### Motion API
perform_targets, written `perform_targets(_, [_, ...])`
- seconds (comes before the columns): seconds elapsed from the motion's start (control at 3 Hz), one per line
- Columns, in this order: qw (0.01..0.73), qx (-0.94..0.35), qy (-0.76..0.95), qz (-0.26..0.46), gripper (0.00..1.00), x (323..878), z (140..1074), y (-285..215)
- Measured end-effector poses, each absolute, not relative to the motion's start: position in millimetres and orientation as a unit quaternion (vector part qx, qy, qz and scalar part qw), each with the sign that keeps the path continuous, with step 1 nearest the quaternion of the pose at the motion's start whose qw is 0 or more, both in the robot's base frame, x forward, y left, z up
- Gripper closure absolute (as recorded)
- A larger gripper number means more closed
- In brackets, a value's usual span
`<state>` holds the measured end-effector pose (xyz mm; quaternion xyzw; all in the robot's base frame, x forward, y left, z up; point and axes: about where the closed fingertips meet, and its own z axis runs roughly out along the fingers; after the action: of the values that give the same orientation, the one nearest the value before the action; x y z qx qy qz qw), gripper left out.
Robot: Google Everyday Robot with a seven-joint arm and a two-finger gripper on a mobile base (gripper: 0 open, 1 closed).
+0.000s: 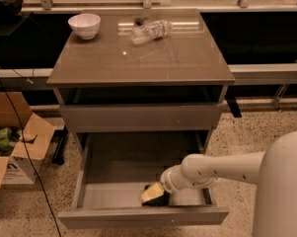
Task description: Pick sponge from middle drawer and place on counter
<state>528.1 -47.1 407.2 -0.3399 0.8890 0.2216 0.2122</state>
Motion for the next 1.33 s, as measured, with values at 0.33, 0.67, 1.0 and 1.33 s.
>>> perform_targets(0.33, [0.191, -0.330, 0.899, 0.217, 0.00, 528, 379, -43])
perform_targets(0.67, [0.172, -0.309, 0.911, 0.215, 0.27, 525, 358, -49])
perform_targets(1.0, [0.172, -0.309, 0.911, 0.215, 0.50, 525, 365, -49])
perform_targets(1.33, [0.172, -0.309, 0.910, 0.215, 0.73, 525, 366, -49])
